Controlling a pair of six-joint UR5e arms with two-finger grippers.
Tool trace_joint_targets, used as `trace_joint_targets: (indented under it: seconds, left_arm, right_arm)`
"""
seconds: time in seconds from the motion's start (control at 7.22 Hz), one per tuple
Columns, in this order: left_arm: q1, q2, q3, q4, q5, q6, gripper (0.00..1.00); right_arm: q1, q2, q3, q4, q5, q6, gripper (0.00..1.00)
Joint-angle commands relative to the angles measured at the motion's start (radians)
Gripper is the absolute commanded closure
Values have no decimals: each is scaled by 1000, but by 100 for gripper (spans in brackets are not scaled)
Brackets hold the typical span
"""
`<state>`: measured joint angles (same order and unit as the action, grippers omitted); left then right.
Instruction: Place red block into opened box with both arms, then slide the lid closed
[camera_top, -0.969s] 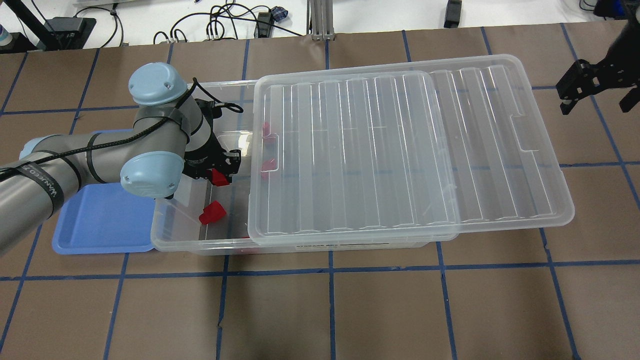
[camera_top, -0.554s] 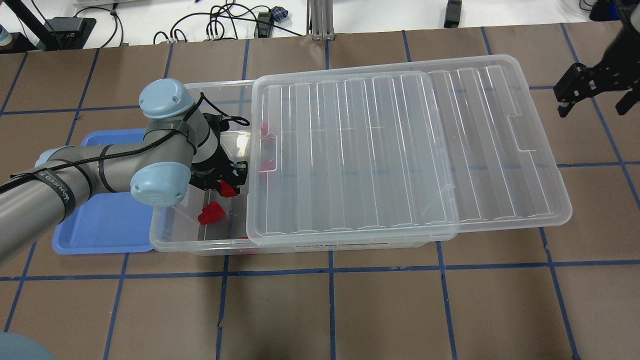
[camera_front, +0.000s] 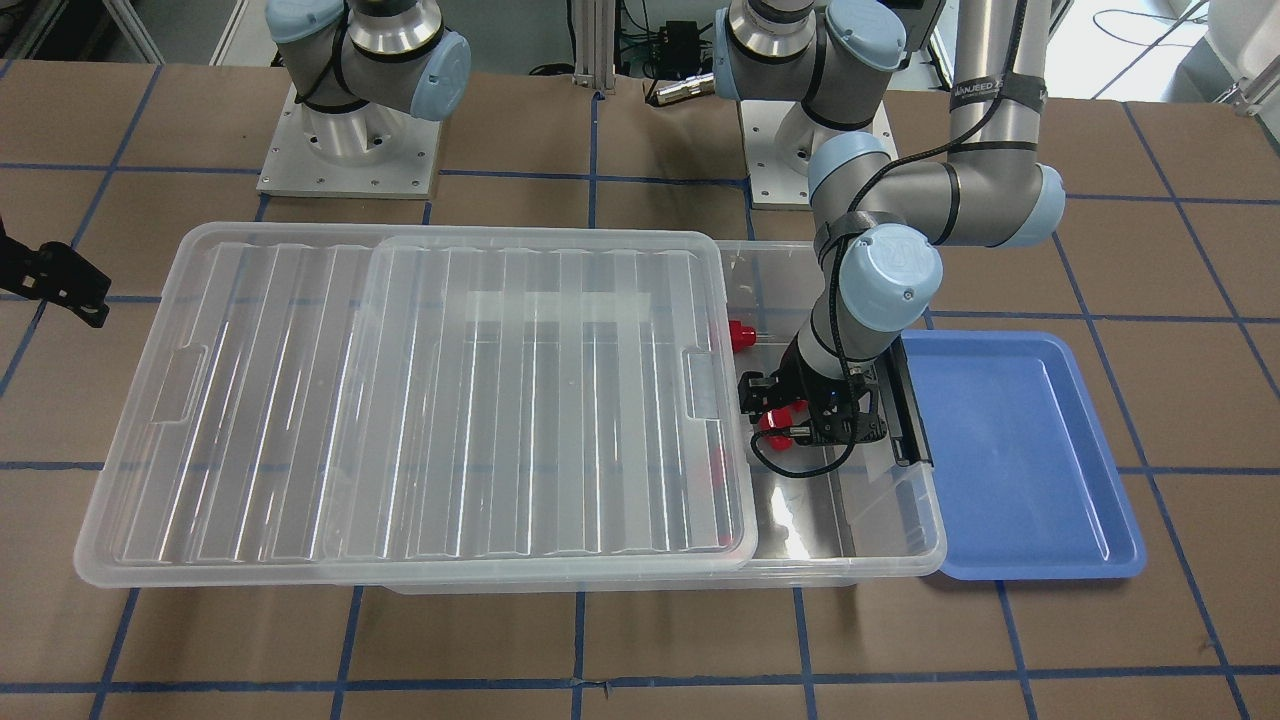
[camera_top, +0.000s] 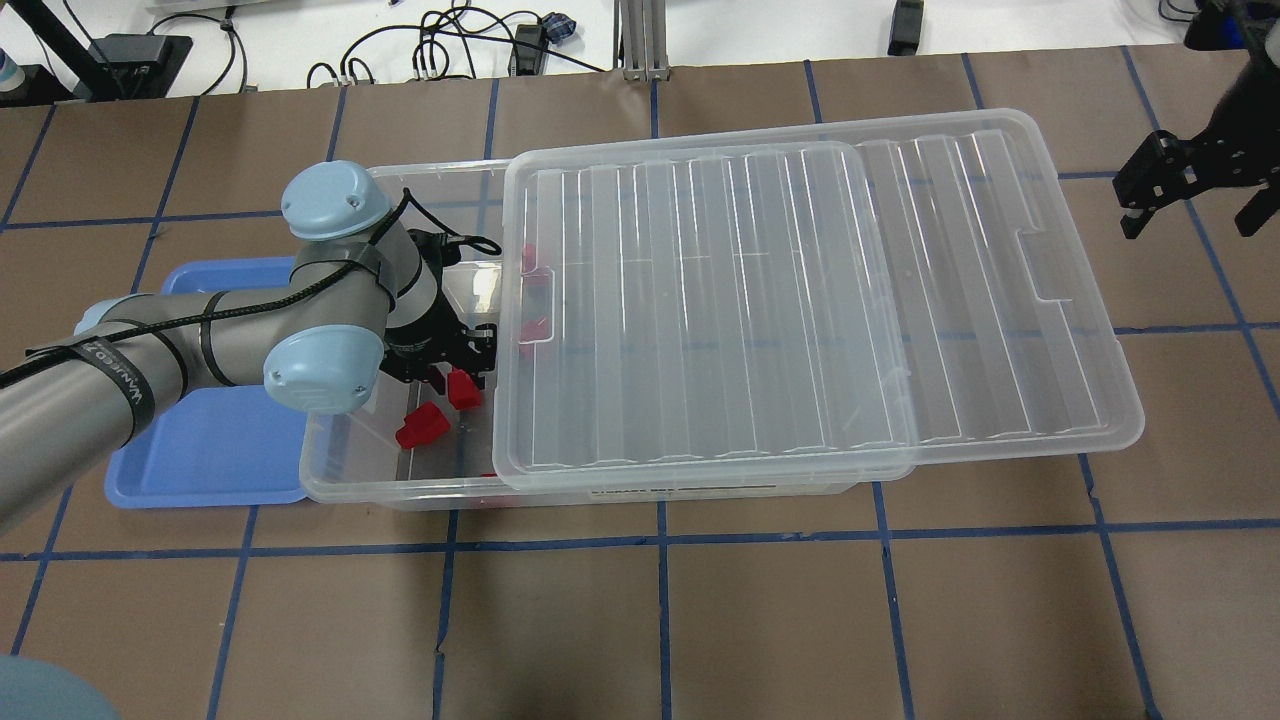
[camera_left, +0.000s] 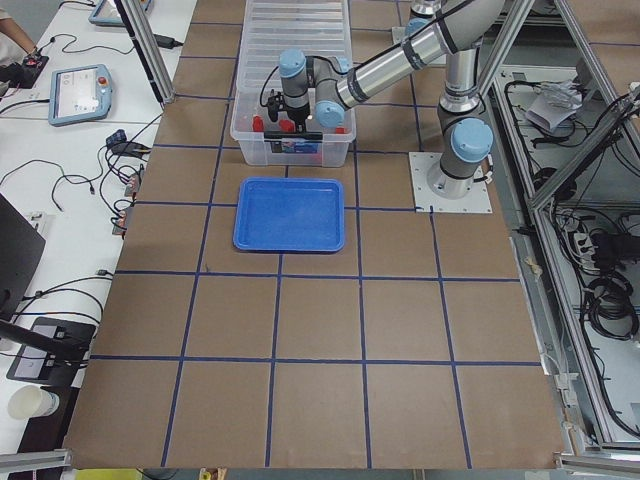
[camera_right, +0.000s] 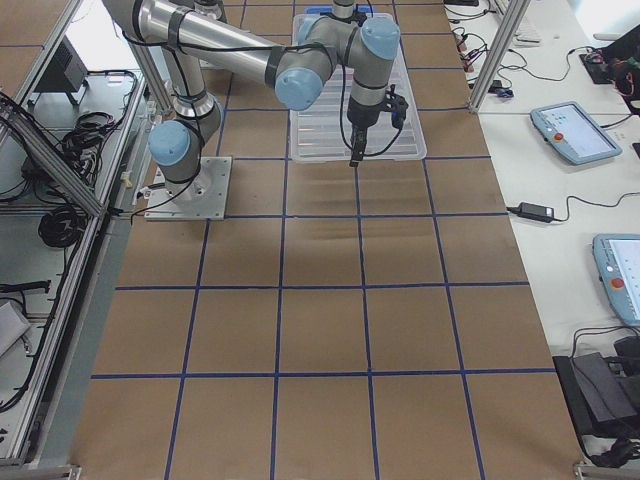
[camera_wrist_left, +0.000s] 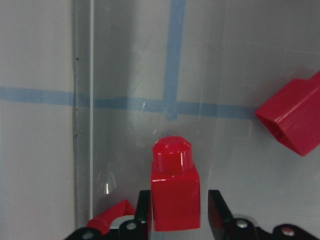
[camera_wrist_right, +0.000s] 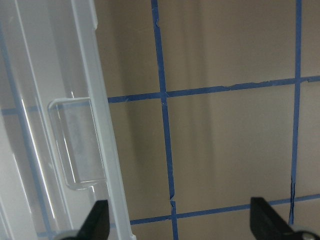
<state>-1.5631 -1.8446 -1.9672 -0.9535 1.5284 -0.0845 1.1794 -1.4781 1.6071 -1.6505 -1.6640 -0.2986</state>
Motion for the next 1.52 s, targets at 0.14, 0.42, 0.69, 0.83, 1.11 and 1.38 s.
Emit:
trace_joint_targets:
  seconds: [0.14,0.42,0.69,0.83,1.11,1.38]
  left_arm:
    - [-5,66,138,-161,4,-1,0]
    - [-12,131,259,-346,7,-11,0]
    - [-15,197,425,-579,33,-14,0]
    - [-15,235,483,-673,95,-9,0]
    - [-9,292,479,-671,105,14,0]
    - [-12,298,461,-668,102,135,0]
  right_arm:
    - [-1,13,1,0,0,-20,0]
    - [-12,31,1,0,0,-31,0]
    - [-82,53,16,-2,7,-125,0]
    - [-86,58,27,-8,4,-123,0]
    - [-83,109,28,-78,12,-116,0]
    - [-76,128,42,-106,12,-117,0]
